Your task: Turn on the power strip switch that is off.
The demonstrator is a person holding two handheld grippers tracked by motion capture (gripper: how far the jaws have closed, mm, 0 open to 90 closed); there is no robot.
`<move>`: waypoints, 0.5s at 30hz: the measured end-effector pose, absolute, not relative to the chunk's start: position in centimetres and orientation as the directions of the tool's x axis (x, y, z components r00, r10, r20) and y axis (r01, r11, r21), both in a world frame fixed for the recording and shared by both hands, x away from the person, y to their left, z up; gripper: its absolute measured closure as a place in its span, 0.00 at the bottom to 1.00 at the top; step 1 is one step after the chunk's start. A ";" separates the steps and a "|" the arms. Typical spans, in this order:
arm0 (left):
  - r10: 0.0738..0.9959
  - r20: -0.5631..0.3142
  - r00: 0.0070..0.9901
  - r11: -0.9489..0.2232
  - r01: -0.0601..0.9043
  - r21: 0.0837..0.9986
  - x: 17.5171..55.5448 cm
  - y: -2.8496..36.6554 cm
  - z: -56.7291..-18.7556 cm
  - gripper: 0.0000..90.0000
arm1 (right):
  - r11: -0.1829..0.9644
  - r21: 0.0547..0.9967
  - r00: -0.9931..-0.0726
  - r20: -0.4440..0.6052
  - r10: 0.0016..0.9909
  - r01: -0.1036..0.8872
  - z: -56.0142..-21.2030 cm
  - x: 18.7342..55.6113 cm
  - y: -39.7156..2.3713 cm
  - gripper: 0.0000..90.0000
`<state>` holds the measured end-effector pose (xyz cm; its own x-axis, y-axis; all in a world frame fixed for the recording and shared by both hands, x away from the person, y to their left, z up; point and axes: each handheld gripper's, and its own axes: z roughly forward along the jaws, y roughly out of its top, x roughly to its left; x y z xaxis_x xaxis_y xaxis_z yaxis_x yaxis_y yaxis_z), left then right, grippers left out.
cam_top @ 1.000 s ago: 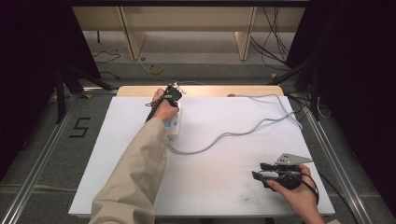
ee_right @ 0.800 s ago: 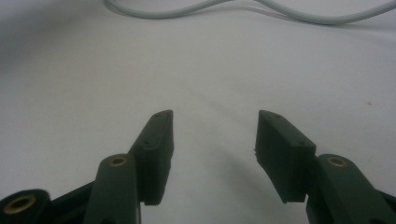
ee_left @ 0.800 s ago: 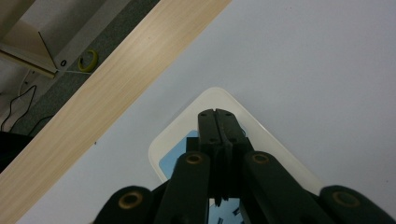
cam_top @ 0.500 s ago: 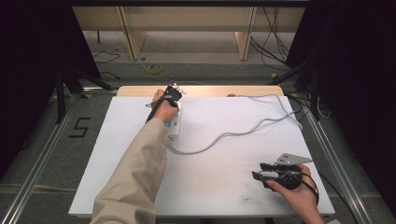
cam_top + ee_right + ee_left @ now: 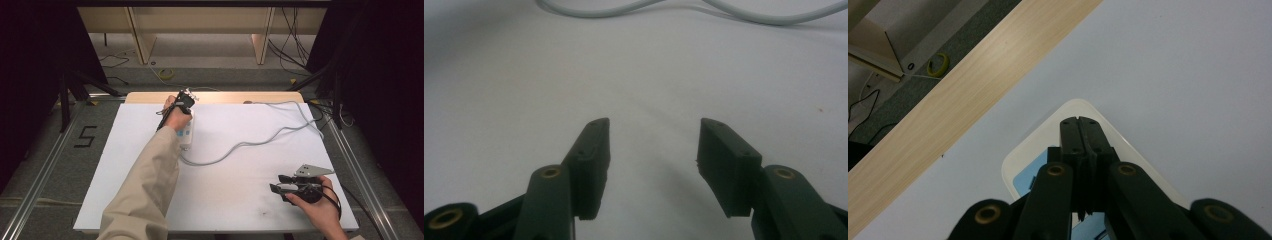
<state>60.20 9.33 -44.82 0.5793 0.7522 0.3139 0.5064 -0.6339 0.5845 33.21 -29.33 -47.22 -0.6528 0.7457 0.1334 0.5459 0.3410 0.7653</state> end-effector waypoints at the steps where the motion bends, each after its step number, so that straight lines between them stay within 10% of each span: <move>1: 0.752 0.315 0.579 -0.634 0.505 0.586 60.2 9.3 -44.8 1.00 | 0.341 0.765 -0.653 0.133 0.746 0.546 -47.2 33.2 -29.3 0.53; 15: 0.763 0.289 0.578 -0.616 0.515 0.596 60.3 9.1 -45.2 1.00 | 0.343 0.763 -0.653 0.134 0.745 0.548 -47.2 33.2 -29.3 0.53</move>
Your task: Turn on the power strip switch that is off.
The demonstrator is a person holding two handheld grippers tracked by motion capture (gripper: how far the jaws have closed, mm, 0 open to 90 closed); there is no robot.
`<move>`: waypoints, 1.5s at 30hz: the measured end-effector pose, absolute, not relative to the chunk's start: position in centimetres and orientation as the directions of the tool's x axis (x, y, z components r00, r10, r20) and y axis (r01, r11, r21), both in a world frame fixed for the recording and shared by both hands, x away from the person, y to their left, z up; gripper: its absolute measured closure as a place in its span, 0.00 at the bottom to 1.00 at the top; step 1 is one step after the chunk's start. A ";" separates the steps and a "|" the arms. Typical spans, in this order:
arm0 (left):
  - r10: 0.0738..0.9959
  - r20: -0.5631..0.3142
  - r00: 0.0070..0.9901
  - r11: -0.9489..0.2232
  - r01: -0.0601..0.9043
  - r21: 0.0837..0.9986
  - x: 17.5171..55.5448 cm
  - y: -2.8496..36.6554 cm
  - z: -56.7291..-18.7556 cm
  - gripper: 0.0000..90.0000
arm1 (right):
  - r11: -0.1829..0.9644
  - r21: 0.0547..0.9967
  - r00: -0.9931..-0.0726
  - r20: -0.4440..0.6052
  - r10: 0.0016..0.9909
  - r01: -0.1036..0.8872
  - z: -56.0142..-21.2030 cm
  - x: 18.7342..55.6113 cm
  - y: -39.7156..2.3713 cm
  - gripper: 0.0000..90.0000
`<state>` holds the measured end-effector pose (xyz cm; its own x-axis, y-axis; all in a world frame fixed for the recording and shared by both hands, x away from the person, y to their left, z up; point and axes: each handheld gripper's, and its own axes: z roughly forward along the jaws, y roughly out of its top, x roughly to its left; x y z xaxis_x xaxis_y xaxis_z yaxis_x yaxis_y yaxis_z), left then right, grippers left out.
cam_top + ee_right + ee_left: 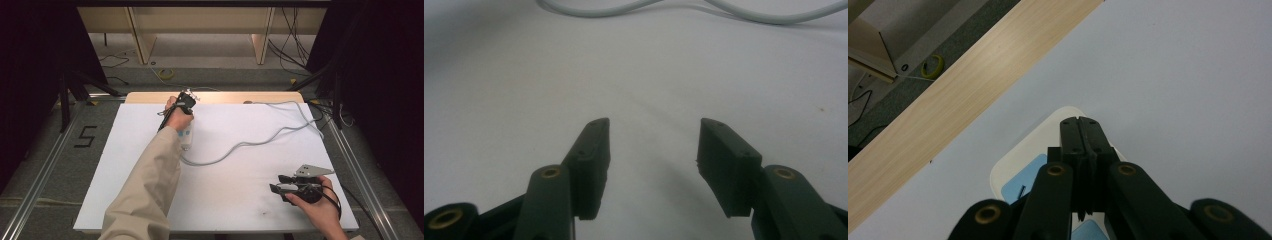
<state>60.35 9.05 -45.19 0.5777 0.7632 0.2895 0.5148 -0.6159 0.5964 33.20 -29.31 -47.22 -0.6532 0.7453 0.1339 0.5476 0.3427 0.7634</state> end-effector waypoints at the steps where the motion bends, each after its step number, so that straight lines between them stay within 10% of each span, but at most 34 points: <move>1: 0.764 0.288 0.578 -0.615 0.516 0.596 60.4 9.1 -45.2 1.00 | 0.343 0.763 -0.653 0.134 0.745 0.548 -47.2 33.2 -29.3 0.53; 45: 0.795 0.222 0.565 -0.566 0.559 0.606 60.8 9.2 -44.8 1.00 | 0.347 0.762 -0.656 0.132 0.743 0.547 -47.2 33.2 -29.2 0.54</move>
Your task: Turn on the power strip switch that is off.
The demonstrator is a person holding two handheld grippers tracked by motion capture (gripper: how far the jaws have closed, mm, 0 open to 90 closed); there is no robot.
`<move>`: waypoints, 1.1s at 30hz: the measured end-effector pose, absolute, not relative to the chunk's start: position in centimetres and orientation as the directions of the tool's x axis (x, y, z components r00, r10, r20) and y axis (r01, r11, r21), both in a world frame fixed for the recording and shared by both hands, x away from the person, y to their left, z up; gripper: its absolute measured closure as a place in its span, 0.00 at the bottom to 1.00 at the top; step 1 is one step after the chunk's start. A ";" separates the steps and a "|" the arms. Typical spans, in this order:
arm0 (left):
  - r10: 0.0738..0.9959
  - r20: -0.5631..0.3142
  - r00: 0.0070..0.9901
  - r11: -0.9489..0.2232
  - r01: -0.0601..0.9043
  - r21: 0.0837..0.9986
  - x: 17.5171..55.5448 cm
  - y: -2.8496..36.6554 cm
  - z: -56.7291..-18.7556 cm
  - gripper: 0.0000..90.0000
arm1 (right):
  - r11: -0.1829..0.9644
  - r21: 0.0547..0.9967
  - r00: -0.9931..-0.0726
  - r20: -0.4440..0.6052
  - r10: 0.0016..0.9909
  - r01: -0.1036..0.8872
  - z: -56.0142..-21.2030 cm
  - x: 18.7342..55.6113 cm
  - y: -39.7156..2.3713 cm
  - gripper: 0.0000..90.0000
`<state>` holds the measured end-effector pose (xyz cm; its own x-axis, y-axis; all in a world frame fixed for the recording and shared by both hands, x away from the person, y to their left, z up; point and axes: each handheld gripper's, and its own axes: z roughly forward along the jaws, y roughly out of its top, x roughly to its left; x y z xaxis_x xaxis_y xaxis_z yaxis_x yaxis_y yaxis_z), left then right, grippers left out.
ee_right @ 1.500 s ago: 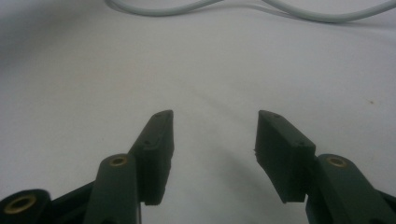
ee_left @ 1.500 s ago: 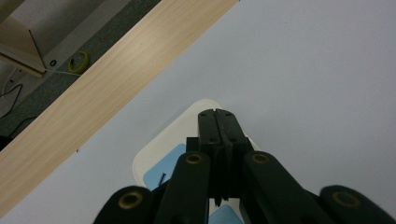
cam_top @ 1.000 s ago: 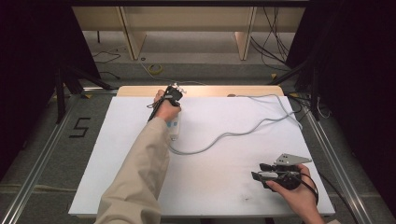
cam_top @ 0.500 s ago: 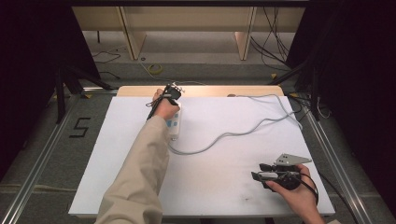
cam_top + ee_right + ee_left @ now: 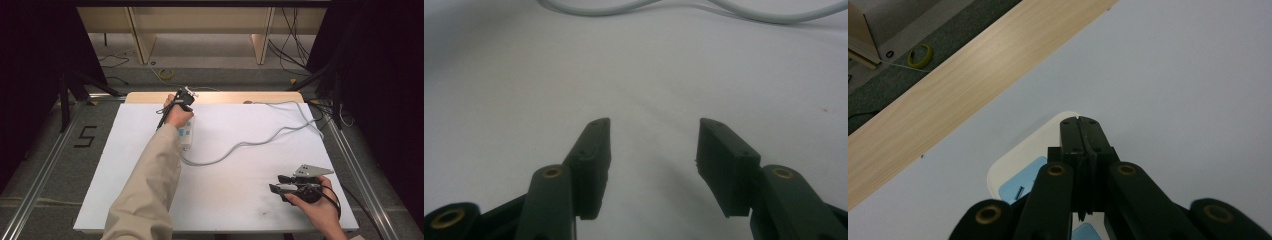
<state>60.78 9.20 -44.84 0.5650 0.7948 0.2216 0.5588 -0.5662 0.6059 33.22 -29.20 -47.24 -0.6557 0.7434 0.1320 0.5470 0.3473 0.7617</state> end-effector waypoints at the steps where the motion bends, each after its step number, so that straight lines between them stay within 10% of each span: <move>1: 0.794 0.227 0.564 -0.570 0.562 0.599 60.8 9.1 -45.0 1.00 | 0.347 0.762 -0.656 0.132 0.743 0.547 -47.2 33.2 -29.2 0.54; 33: 0.804 0.194 0.562 -0.551 0.582 0.598 61.0 9.0 -45.1 1.00 | 0.350 0.762 -0.658 0.131 0.741 0.546 -47.2 33.2 -29.3 0.55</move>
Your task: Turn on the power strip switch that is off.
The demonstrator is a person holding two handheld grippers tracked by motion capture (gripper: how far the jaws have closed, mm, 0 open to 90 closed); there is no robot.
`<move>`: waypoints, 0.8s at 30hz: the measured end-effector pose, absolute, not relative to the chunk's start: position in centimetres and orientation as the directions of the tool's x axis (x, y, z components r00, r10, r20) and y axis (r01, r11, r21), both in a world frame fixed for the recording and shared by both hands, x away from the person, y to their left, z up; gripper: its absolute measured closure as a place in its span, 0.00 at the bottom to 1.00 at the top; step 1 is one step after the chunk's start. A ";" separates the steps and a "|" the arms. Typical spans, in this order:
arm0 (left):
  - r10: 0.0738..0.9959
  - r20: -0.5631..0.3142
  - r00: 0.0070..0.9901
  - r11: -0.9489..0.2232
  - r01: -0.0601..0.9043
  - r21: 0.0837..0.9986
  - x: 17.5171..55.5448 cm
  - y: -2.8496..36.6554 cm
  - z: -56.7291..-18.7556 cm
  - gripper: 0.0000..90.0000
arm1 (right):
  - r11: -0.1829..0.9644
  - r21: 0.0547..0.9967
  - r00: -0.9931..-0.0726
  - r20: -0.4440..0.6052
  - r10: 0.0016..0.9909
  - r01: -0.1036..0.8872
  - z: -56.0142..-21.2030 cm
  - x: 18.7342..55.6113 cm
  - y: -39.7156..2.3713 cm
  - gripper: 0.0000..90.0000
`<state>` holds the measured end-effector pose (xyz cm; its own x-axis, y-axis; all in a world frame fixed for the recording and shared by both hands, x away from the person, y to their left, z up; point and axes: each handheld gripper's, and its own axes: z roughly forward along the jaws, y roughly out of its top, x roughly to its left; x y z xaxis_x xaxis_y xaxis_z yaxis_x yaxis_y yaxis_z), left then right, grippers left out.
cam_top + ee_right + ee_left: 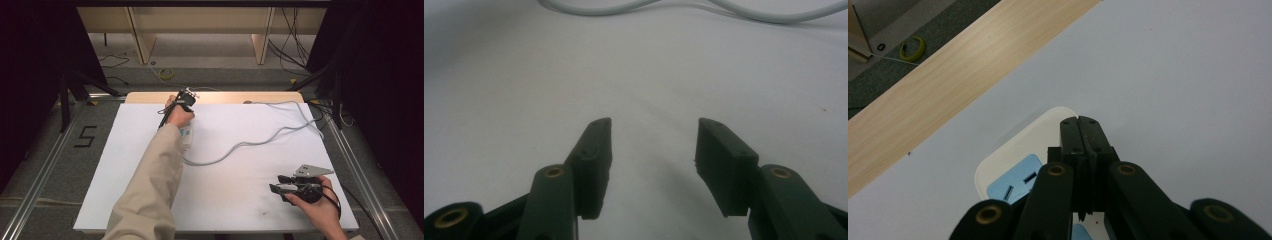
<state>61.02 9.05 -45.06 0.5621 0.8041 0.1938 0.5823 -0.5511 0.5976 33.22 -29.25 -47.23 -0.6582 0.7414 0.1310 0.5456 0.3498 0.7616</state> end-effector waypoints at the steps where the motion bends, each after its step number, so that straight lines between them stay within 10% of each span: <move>1: 0.800 0.205 0.564 -0.561 0.583 0.587 61.0 9.1 -45.0 1.00 | 0.350 0.761 -0.658 0.131 0.742 0.546 -47.2 33.2 -29.3 0.55; 24: 0.801 0.206 0.562 -0.556 0.574 0.601 61.2 8.6 -45.0 1.00 | 0.351 0.757 -0.656 0.132 0.743 0.551 -47.3 33.3 -29.4 0.56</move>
<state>61.17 8.59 -44.99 0.5616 0.8015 0.2056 0.5742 -0.5564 0.6006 33.27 -29.44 -47.26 -0.6558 0.7433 0.1323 0.5509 0.3513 0.7570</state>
